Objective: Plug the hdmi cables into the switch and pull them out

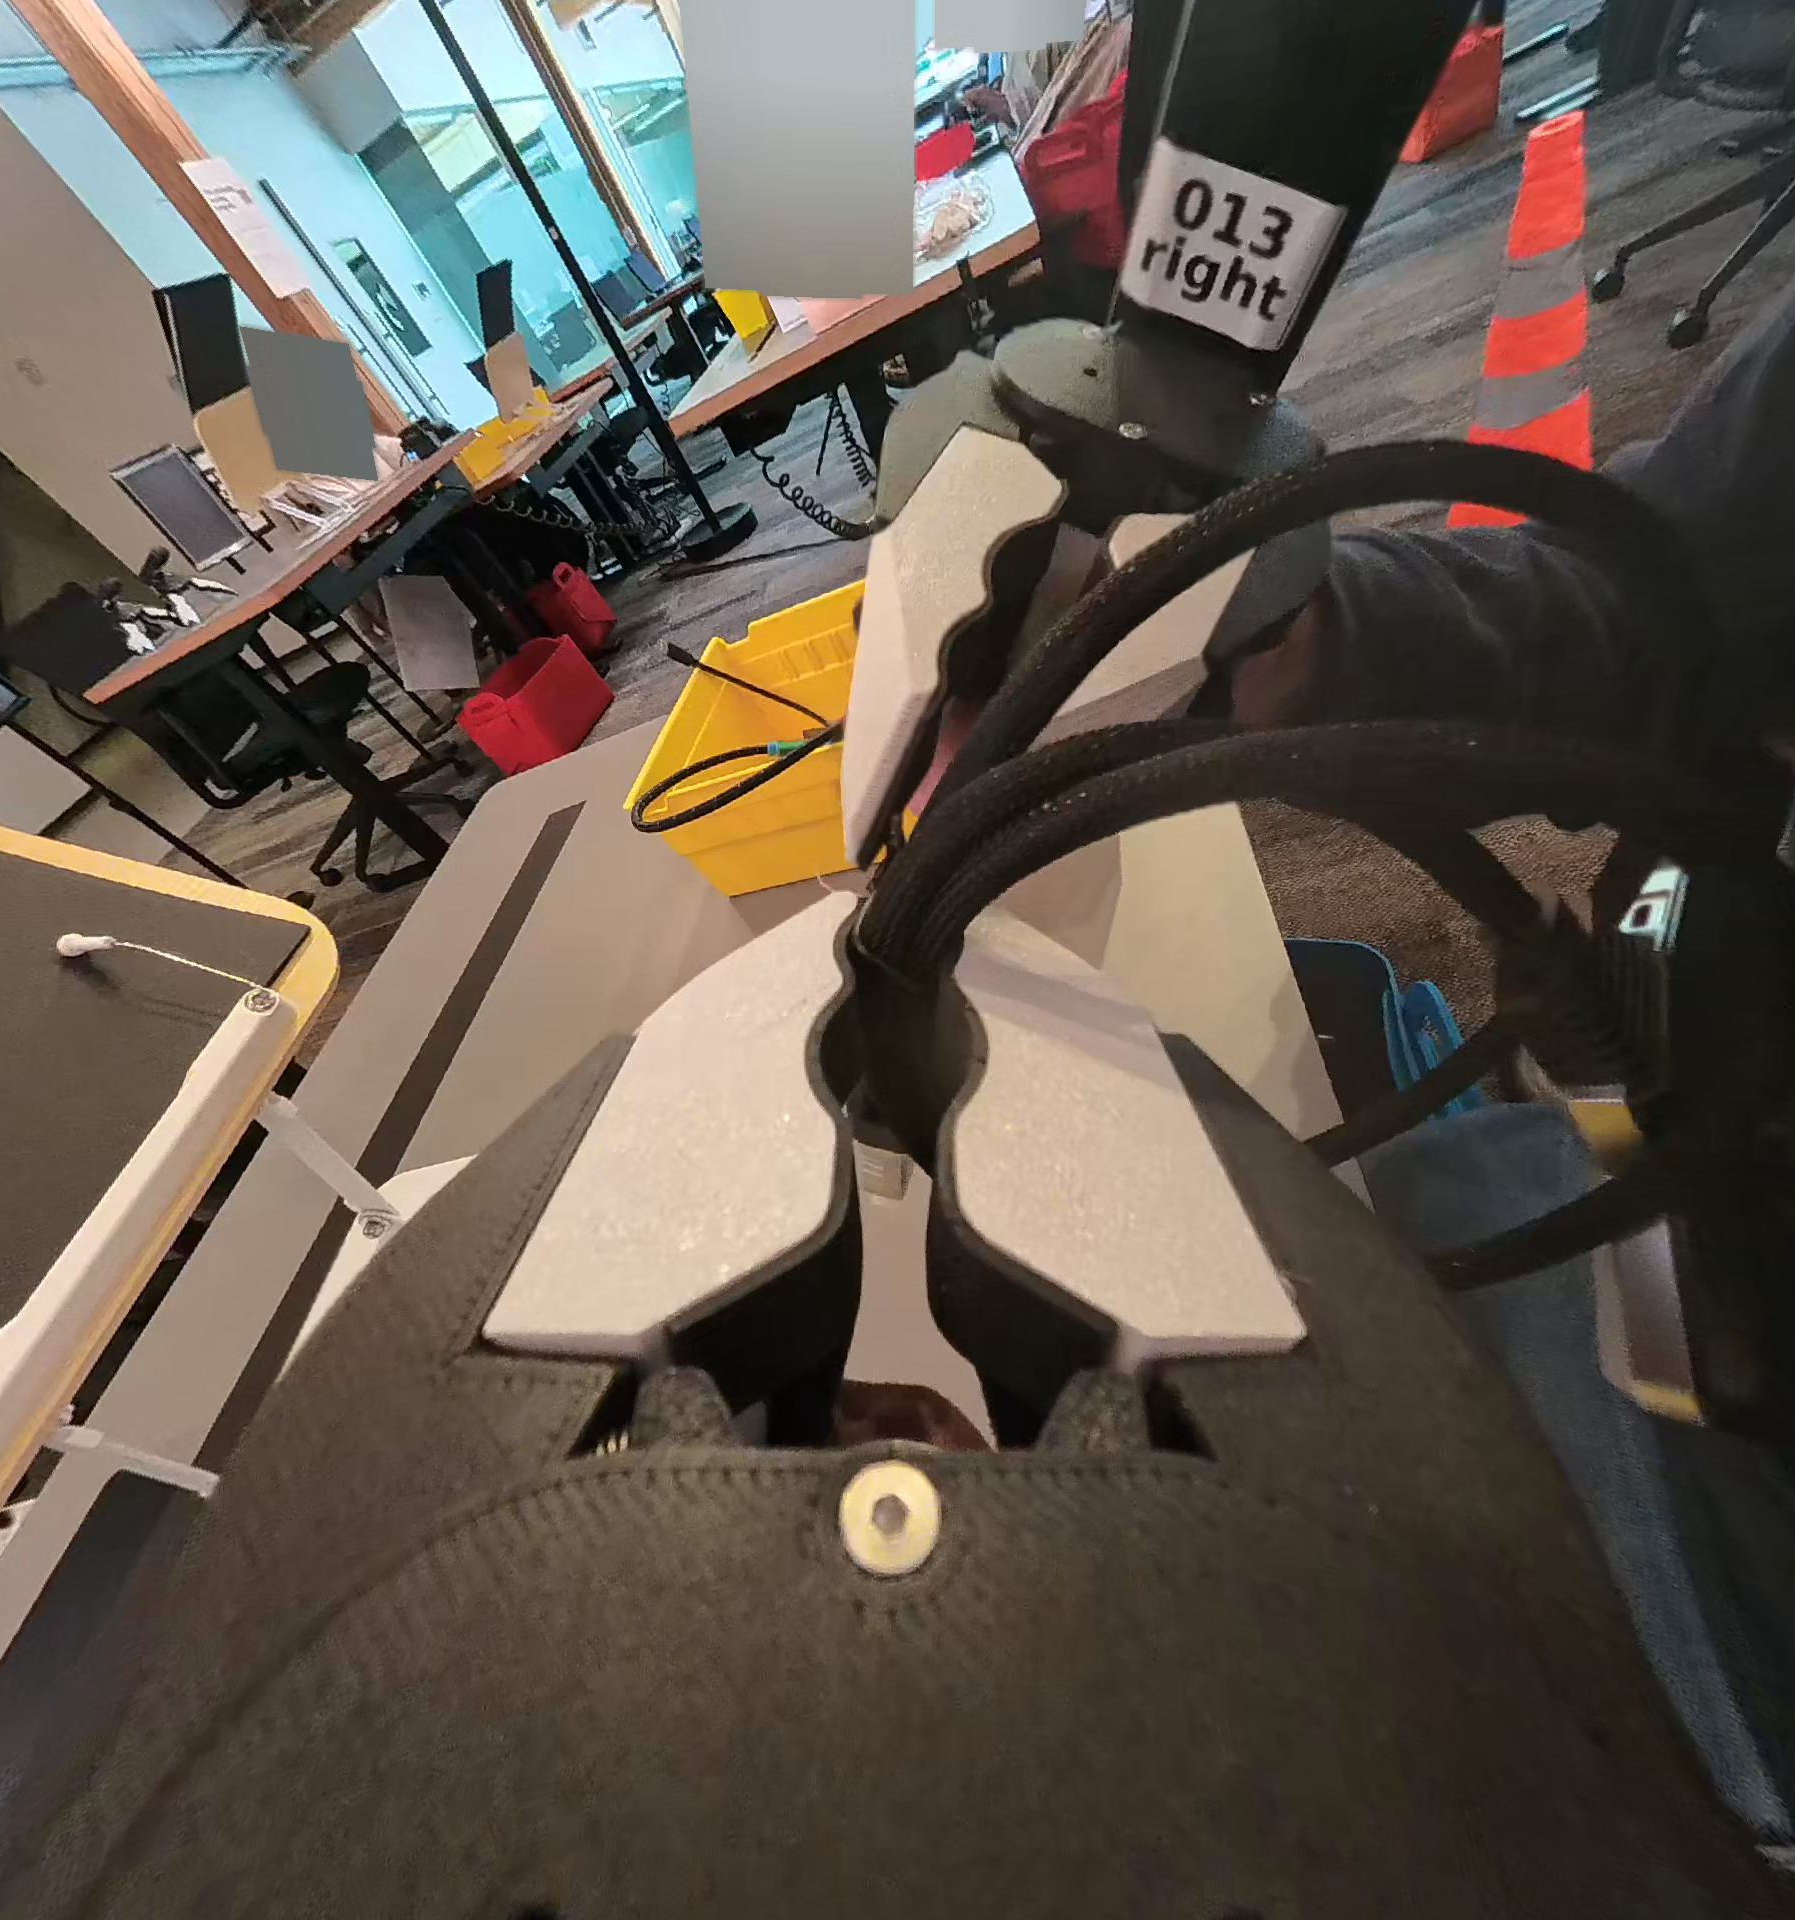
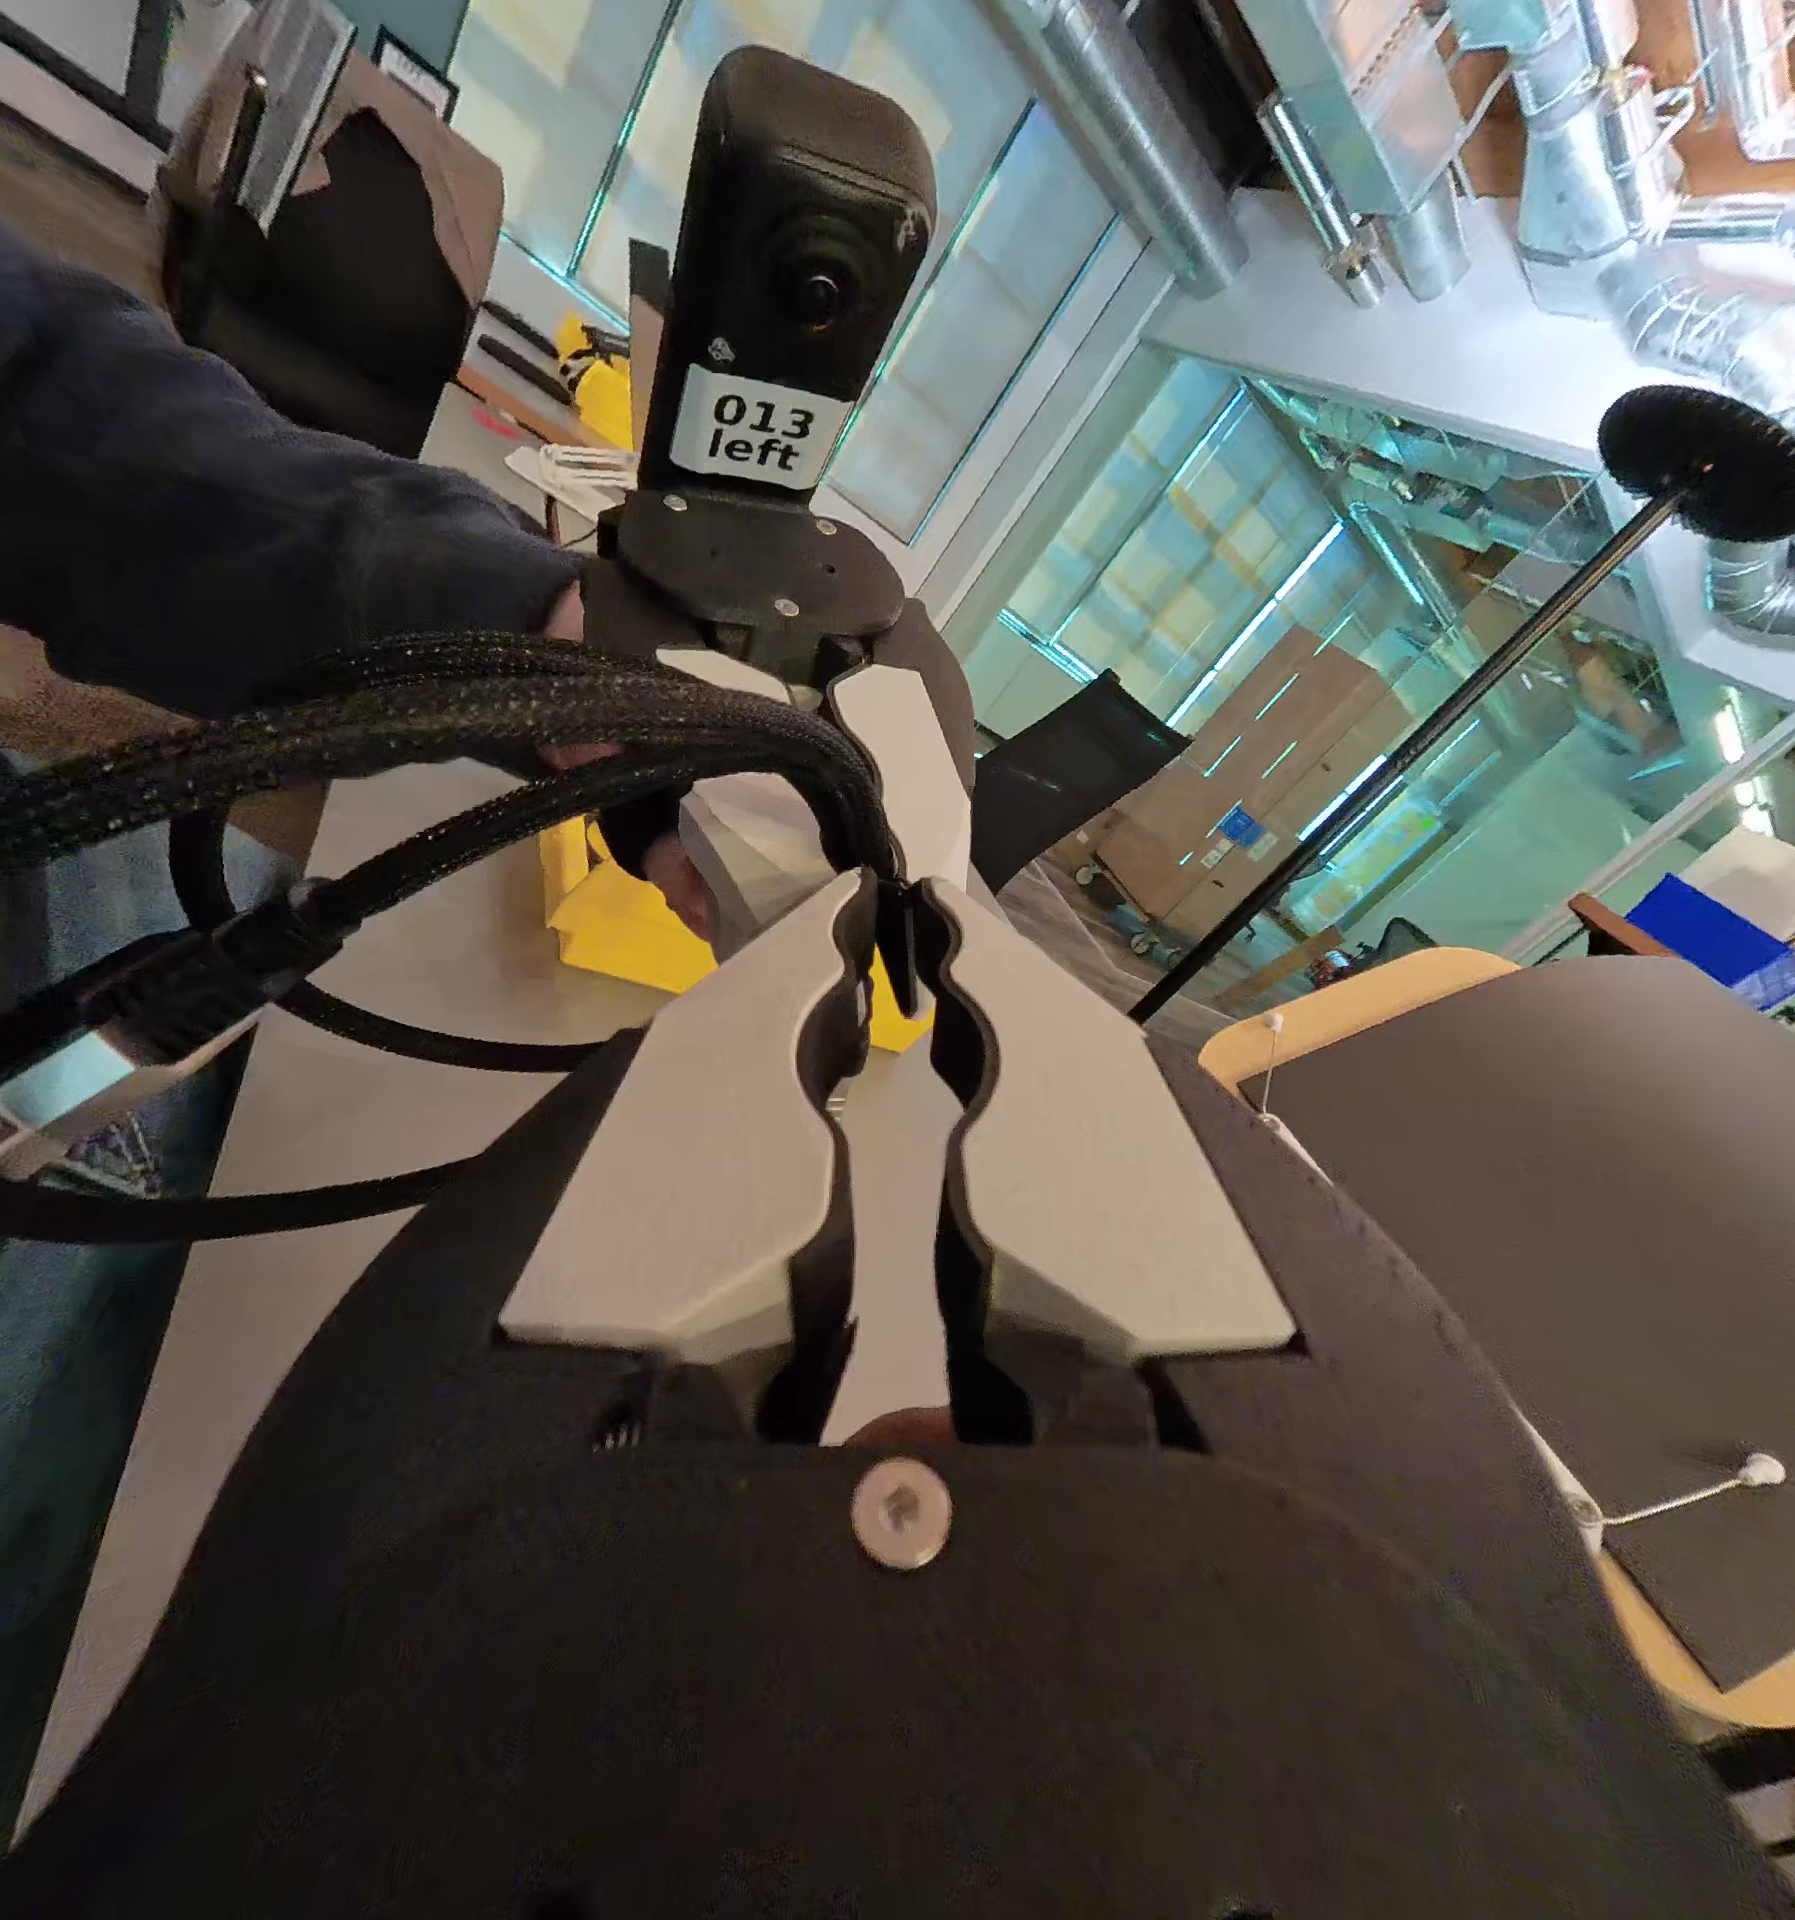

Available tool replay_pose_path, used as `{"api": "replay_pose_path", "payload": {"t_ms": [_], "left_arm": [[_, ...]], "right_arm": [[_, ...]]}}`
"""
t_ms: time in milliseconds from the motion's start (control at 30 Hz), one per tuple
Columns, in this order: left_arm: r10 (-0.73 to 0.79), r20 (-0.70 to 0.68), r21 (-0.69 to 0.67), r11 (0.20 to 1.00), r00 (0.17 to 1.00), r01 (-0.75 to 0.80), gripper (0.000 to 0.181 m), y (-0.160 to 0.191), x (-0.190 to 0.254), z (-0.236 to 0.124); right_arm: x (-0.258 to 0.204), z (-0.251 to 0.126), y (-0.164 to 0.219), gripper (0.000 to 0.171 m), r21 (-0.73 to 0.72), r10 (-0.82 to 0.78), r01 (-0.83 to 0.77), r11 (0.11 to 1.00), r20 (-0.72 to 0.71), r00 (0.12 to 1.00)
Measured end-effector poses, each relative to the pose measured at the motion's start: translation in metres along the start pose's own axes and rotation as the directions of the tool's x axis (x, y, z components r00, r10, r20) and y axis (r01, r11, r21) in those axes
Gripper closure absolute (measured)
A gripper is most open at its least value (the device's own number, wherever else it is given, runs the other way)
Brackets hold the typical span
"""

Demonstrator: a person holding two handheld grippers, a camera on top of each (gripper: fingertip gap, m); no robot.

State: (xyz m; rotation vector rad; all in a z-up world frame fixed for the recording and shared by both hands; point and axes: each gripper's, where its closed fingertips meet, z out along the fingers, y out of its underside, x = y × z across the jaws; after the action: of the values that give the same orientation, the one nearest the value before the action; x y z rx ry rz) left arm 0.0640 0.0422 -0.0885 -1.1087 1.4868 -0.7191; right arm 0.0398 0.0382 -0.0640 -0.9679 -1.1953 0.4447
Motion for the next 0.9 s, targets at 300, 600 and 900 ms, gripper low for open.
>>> {"api": "replay_pose_path", "payload": {"t_ms": [300,600,900], "left_arm": [[0.057,0.040,-0.006,0.998,0.998,-0.057,0.174,-0.005,-0.003,-0.001],[0.246,0.199,-0.054,0.969,0.949,-0.240,0.175,-0.014,-0.013,-0.002],[0.350,0.233,-0.105,0.937,0.907,-0.334,0.174,-0.015,-0.011,0.002]], "right_arm": [[0.004,-0.003,-0.006,0.171,0.073,0.234,-0.235,0.969,0.031,0.972],[0.016,-0.007,-0.006,0.171,0.258,0.710,-0.709,0.657,0.106,0.696],[0.011,-0.017,-0.009,0.171,0.297,0.751,-0.760,0.578,0.170,0.638]]}}
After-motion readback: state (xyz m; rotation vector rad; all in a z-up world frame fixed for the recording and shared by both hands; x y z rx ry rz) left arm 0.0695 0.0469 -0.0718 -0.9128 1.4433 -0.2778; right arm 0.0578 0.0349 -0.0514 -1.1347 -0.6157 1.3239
